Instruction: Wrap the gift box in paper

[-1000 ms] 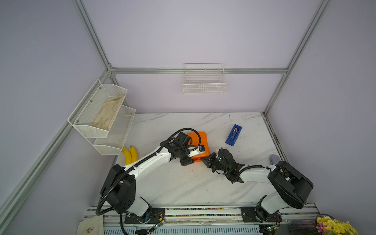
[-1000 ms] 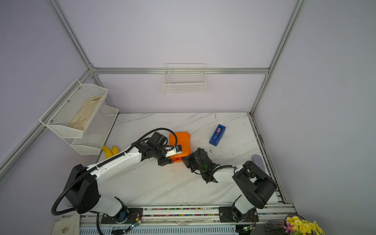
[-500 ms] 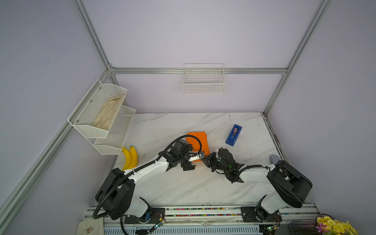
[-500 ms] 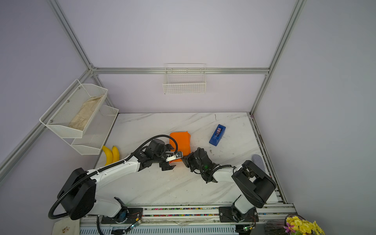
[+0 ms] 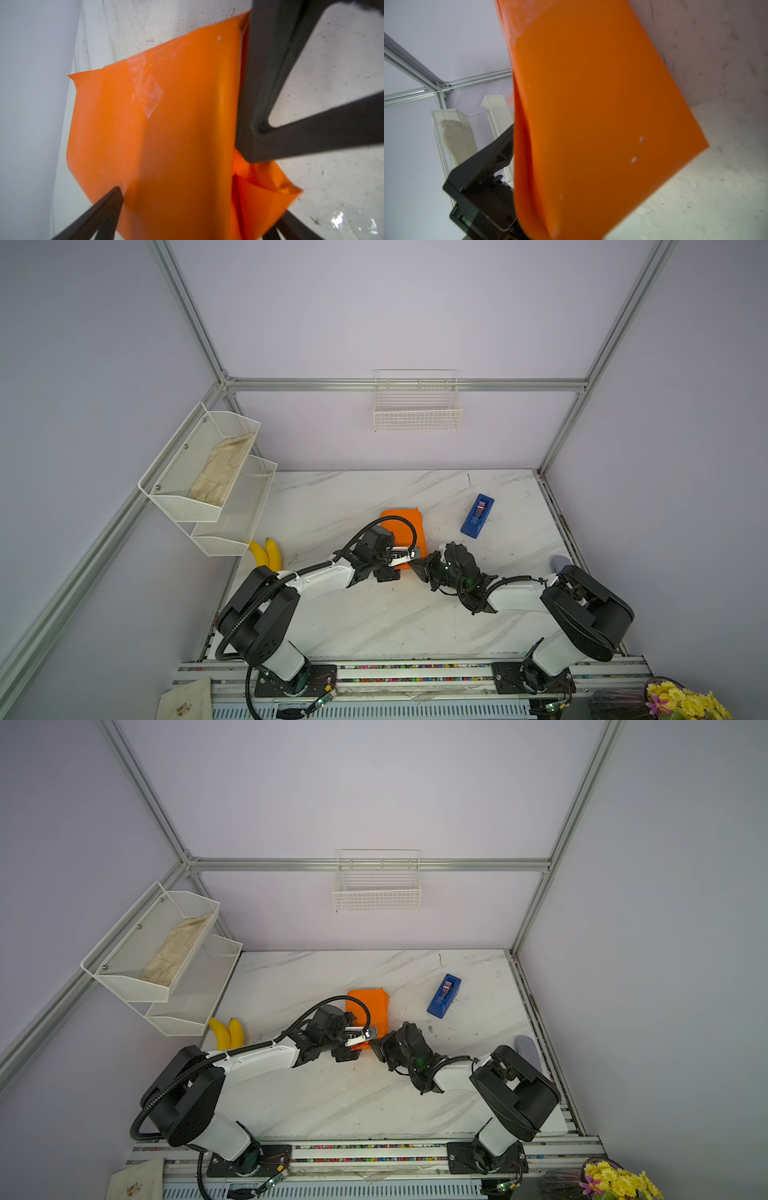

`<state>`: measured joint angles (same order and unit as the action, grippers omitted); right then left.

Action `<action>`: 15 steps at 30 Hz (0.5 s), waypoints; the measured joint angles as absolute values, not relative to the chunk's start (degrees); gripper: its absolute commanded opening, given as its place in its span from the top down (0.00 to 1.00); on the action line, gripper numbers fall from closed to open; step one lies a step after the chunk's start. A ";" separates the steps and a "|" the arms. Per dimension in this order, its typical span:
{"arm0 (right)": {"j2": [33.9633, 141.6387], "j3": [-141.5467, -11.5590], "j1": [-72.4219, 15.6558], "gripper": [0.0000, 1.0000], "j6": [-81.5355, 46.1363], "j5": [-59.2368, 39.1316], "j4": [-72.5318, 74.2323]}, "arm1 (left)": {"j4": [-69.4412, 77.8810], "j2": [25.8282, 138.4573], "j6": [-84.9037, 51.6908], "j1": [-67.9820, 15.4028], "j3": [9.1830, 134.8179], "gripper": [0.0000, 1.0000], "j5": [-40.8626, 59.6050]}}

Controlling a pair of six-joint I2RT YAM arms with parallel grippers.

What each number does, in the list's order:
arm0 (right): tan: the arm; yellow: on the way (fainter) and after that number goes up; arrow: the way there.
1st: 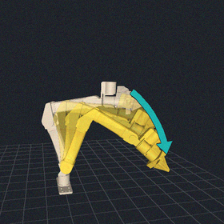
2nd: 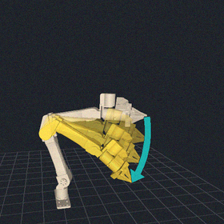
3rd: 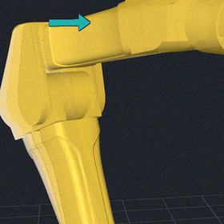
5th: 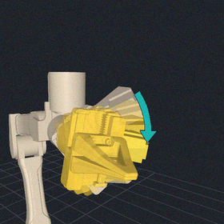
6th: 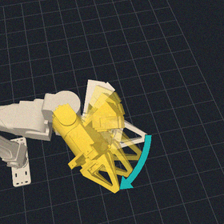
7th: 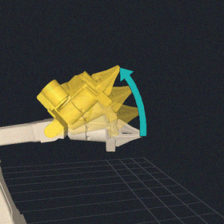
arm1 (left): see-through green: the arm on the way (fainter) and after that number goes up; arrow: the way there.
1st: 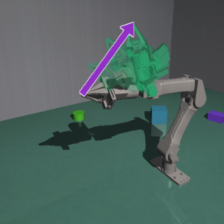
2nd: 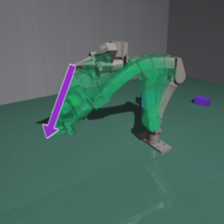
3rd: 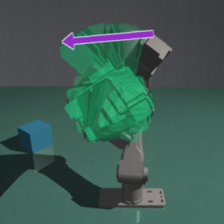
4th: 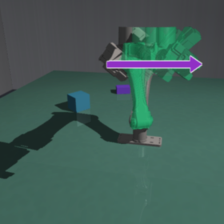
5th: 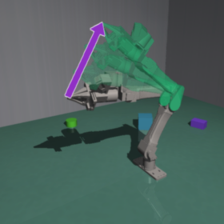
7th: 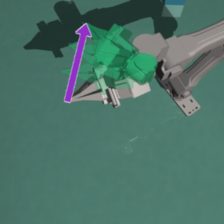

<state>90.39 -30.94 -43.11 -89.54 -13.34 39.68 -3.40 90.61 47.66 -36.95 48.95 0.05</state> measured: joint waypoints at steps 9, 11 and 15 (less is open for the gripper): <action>90.35 -30.92 -43.11 0.81 -89.06 -13.91 38.35 | -2.22 91.53 47.79 -36.95 48.95 0.14 -0.91; 88.97 -30.39 -43.11 0.80 -88.66 -13.72 36.93 | -2.02 91.57 47.77 -36.95 48.95 0.15 -0.93; 85.32 -28.91 -43.11 0.80 -88.01 -12.80 34.37 | -1.80 91.57 47.62 -36.93 48.95 0.18 -0.91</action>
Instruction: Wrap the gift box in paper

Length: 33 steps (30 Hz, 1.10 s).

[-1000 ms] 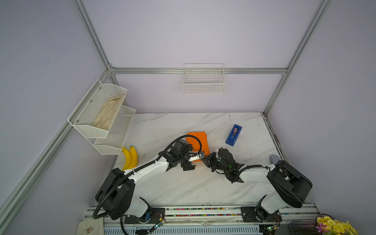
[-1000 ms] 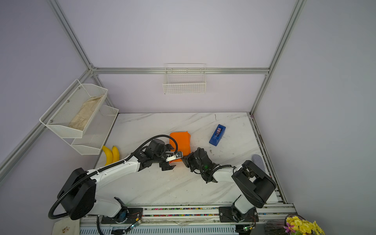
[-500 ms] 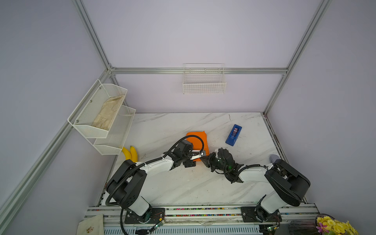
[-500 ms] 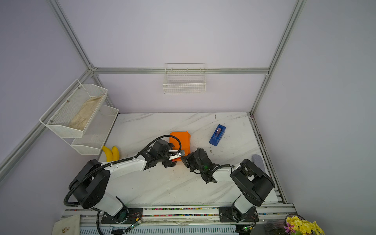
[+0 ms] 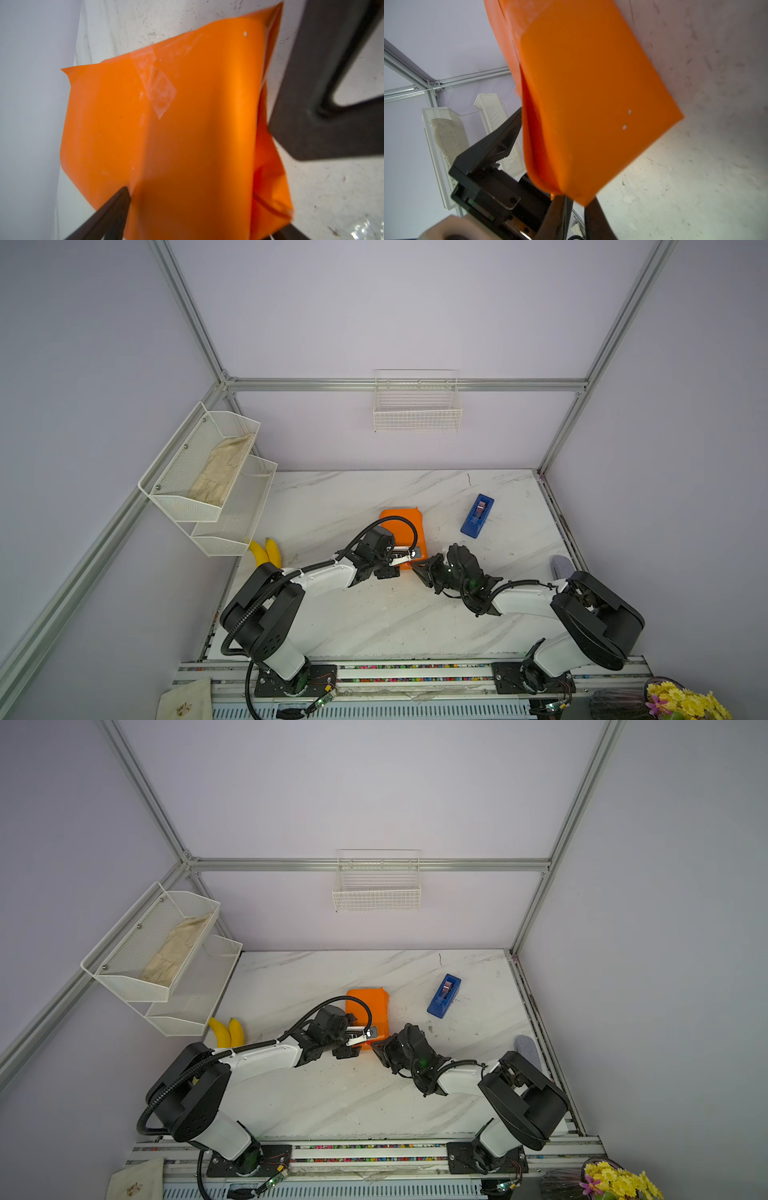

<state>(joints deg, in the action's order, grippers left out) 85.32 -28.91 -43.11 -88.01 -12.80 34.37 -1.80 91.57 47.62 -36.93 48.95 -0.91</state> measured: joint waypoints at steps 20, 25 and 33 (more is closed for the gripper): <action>94.98 -33.89 -43.11 1.00 -85.52 -17.91 40.77 | -1.26 91.50 46.04 -35.00 48.95 0.26 3.73; 95.22 -34.85 -43.09 1.00 -85.47 -17.82 41.89 | -1.28 91.50 46.04 -34.87 48.95 0.28 4.25; 89.34 -31.57 -41.45 1.00 -85.56 -16.73 41.87 | -1.32 91.50 46.04 -34.87 48.95 0.29 4.49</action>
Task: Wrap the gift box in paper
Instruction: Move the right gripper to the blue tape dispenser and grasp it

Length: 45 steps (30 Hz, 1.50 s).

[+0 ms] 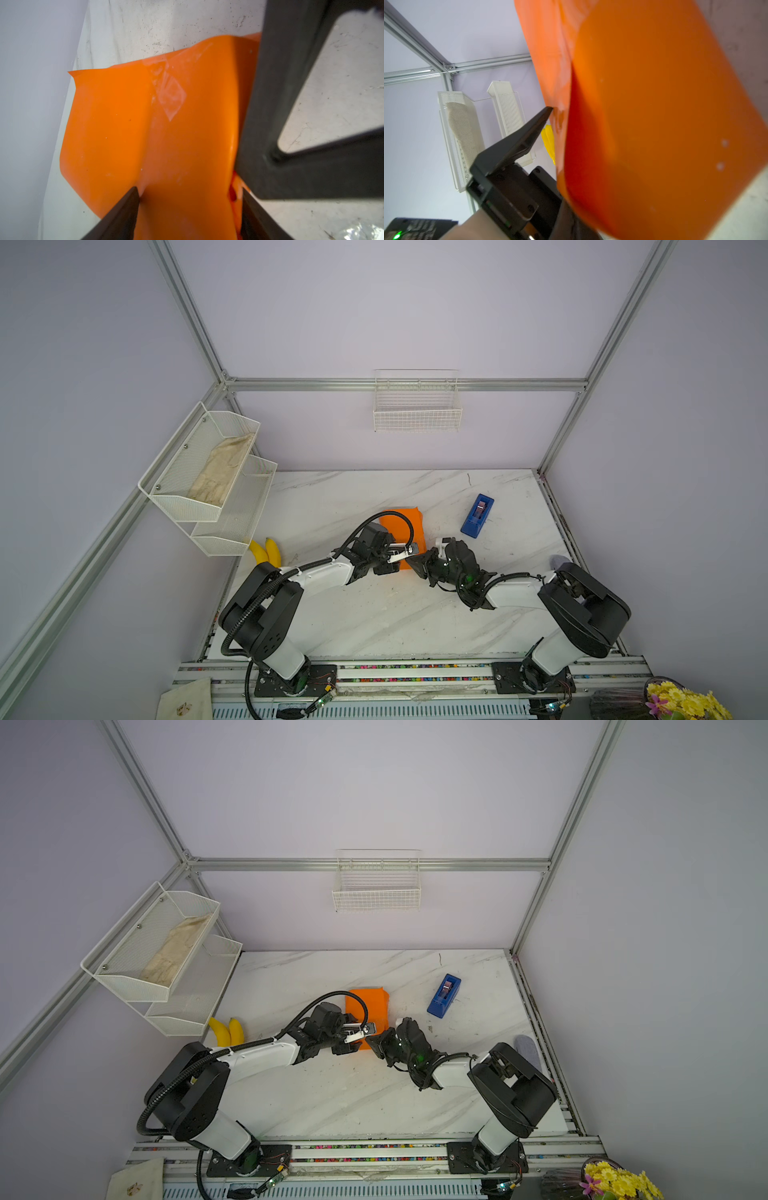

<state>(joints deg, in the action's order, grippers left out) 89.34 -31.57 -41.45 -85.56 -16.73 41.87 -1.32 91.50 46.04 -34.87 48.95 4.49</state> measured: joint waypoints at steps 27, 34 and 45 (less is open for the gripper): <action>98.41 -53.34 4.58 0.76 -46.26 -39.99 8.40 | -1.56 91.57 46.04 -34.50 49.01 0.31 5.61; 105.12 -57.04 5.82 0.68 -42.72 -44.62 6.94 | -1.58 91.61 46.04 -34.50 49.01 0.30 5.63; 106.96 -57.80 7.29 0.68 -44.07 -49.12 8.47 | -1.67 91.61 46.04 -34.50 49.01 0.30 5.74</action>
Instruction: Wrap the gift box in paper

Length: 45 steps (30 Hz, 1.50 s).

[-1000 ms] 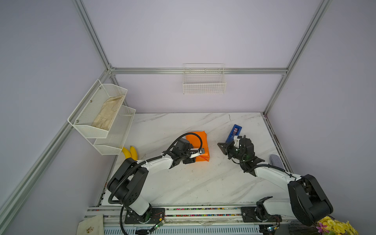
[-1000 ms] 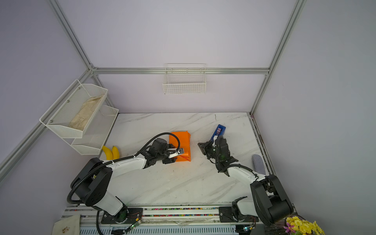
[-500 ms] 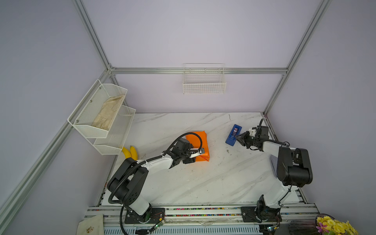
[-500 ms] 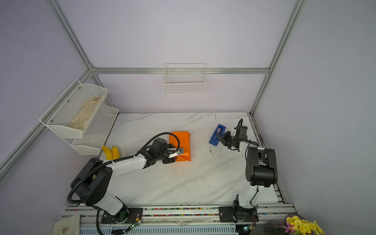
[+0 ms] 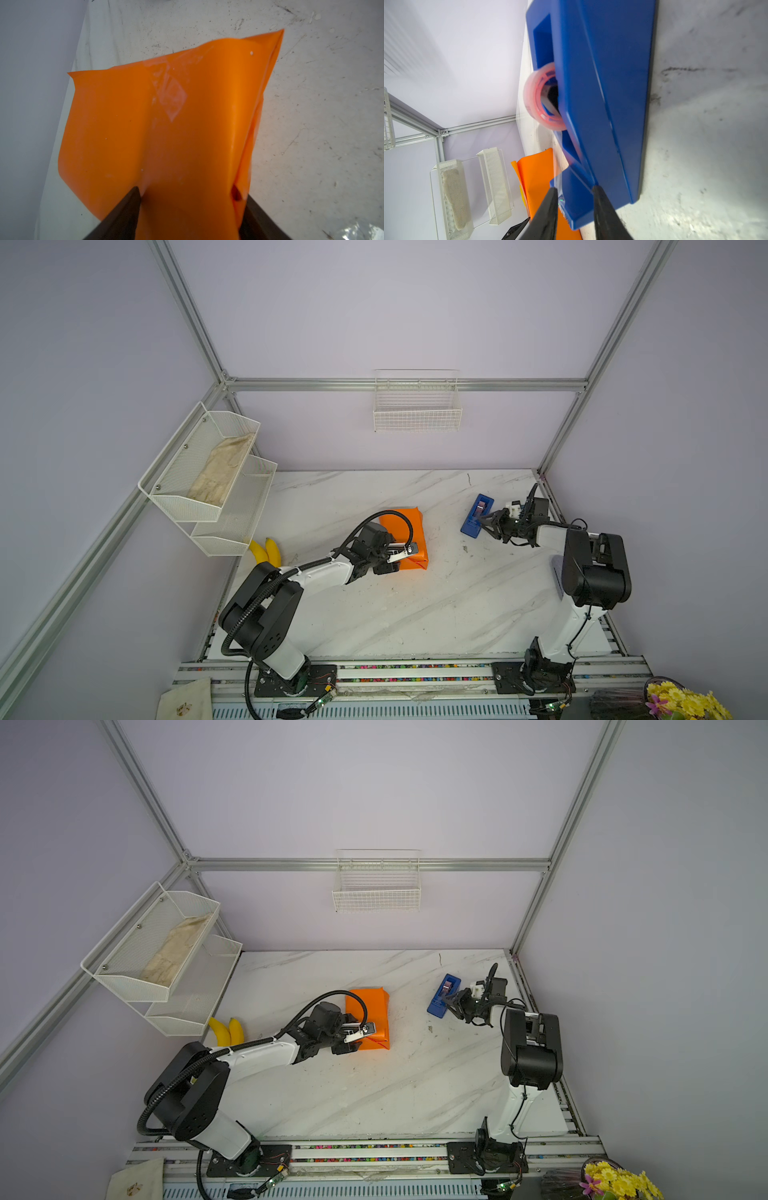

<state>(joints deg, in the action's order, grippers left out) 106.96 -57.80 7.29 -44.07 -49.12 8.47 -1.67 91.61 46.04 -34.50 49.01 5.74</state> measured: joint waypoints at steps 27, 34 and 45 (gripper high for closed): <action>110.48 -57.25 7.25 0.70 -49.91 -51.92 20.62 | -1.80 91.61 46.06 -34.50 49.01 0.31 5.76; 112.77 -57.32 7.25 0.83 -52.99 -53.39 24.67 | -1.98 91.70 46.06 -34.50 49.12 0.31 5.76; 113.95 -57.91 7.25 0.99 -54.02 -53.71 25.10 | -2.00 91.72 46.09 -34.50 49.12 0.31 5.76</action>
